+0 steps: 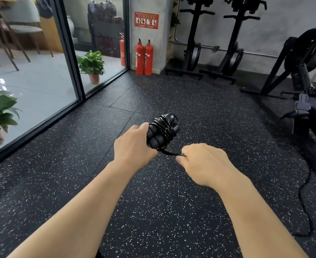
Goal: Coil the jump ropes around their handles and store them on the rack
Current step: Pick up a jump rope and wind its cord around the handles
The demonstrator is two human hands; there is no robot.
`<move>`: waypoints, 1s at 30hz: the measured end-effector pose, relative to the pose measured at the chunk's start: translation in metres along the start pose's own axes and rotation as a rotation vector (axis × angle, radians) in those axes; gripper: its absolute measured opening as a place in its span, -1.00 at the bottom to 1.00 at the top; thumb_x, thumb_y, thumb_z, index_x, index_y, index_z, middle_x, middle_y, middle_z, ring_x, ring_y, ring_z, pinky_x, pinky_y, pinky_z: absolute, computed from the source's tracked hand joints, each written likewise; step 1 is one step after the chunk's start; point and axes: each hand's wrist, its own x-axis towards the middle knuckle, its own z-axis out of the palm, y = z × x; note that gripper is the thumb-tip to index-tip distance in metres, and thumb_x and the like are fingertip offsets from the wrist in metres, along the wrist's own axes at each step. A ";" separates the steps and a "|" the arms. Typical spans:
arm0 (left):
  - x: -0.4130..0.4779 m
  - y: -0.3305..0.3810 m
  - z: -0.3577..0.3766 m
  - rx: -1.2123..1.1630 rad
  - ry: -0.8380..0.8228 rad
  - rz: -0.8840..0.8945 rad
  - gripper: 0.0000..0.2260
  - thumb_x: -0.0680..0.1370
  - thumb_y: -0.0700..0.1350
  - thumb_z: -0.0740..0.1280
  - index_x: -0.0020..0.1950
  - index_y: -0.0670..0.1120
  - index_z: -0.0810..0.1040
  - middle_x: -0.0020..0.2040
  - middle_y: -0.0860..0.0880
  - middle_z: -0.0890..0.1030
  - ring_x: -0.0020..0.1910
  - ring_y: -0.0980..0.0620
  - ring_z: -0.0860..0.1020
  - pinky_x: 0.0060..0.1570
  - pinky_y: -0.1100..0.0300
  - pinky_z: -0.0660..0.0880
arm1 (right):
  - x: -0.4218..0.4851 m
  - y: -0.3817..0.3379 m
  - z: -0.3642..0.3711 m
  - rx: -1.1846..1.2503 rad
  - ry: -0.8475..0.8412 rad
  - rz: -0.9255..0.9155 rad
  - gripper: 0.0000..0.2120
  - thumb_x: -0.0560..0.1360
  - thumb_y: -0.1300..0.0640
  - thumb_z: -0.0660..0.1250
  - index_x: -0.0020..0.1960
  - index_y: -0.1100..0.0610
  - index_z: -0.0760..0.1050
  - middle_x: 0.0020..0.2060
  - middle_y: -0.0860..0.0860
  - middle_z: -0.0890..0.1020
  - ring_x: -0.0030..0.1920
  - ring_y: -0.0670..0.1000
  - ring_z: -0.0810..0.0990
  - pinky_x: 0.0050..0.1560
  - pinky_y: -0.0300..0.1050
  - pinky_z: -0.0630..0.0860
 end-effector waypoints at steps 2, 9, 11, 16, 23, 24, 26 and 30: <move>-0.002 0.004 0.003 0.040 0.009 0.067 -0.69 0.41 -0.02 0.38 0.11 0.05 0.41 -0.06 0.05 0.49 -0.08 -0.06 0.54 -0.24 0.13 0.35 | -0.001 0.001 -0.005 0.031 0.031 -0.008 -0.60 0.63 -0.12 0.10 -0.32 0.05 0.26 -0.34 -0.07 0.44 -0.29 0.01 0.43 -0.31 -0.08 0.24; -0.010 0.025 0.013 0.322 -0.019 0.256 -0.50 0.46 0.04 0.41 0.35 0.11 0.33 0.12 0.05 0.49 0.15 -0.04 0.48 -0.05 0.09 0.28 | -0.003 0.008 -0.017 -0.009 0.099 -0.031 -0.61 0.55 -0.15 0.25 -0.36 0.05 0.38 -0.40 -0.07 0.47 -0.23 0.04 0.53 -0.26 -0.10 0.38; -0.014 0.032 0.015 0.354 -0.032 0.343 -0.51 0.46 0.06 0.39 0.35 0.13 0.32 0.13 0.07 0.48 0.17 -0.04 0.46 0.02 0.06 0.28 | -0.004 0.010 -0.019 0.018 0.086 -0.024 -0.63 0.52 -0.14 0.30 -0.34 0.06 0.45 -0.40 -0.06 0.51 -0.23 0.03 0.54 -0.22 -0.10 0.42; -0.021 0.045 0.017 0.325 -0.169 0.606 -0.56 0.46 -0.07 0.35 0.31 0.14 0.38 0.17 0.15 0.46 0.25 0.04 0.37 0.41 -0.11 -0.01 | 0.001 0.026 -0.016 0.082 0.079 -0.029 -0.68 0.43 -0.17 0.37 -0.28 0.07 0.58 -0.36 -0.04 0.61 -0.26 -0.04 0.57 -0.21 -0.13 0.47; -0.019 0.037 0.010 0.174 -0.333 0.703 -0.71 0.42 -0.12 0.32 0.11 0.11 0.44 0.01 0.22 0.42 0.22 0.11 0.30 0.42 0.01 0.06 | 0.002 0.036 -0.005 0.330 0.053 -0.021 -0.68 0.31 -0.19 0.50 -0.30 0.07 0.61 -0.41 -0.08 0.61 -0.32 -0.09 0.56 -0.19 -0.12 0.50; -0.019 0.036 0.010 0.142 -0.353 0.695 -0.75 0.42 -0.11 0.33 0.05 0.13 0.42 -0.04 0.23 0.40 0.17 0.12 0.31 0.39 0.02 0.12 | 0.003 0.037 -0.003 0.388 0.051 -0.019 -0.69 0.29 -0.17 0.52 -0.31 0.07 0.61 -0.45 -0.11 0.58 -0.36 -0.11 0.53 -0.19 -0.10 0.51; -0.019 0.033 0.010 0.114 -0.404 0.672 -0.76 0.42 -0.08 0.36 -0.06 0.15 0.34 -0.14 0.21 0.37 0.07 0.13 0.30 0.30 0.04 0.22 | 0.005 0.041 0.001 0.553 0.021 -0.033 -0.70 0.26 -0.10 0.57 -0.34 0.11 0.60 -0.52 -0.12 0.54 -0.40 -0.11 0.50 -0.22 -0.04 0.53; -0.023 0.038 -0.002 0.035 -0.556 0.602 -0.80 0.43 -0.11 0.38 -0.11 0.08 0.36 -0.17 0.13 0.43 0.04 0.02 0.39 0.20 0.00 0.36 | 0.007 0.046 0.000 0.815 -0.071 -0.099 -0.72 0.29 0.09 0.60 -0.30 0.27 0.59 -0.49 0.00 0.54 -0.44 -0.07 0.50 -0.38 -0.17 0.45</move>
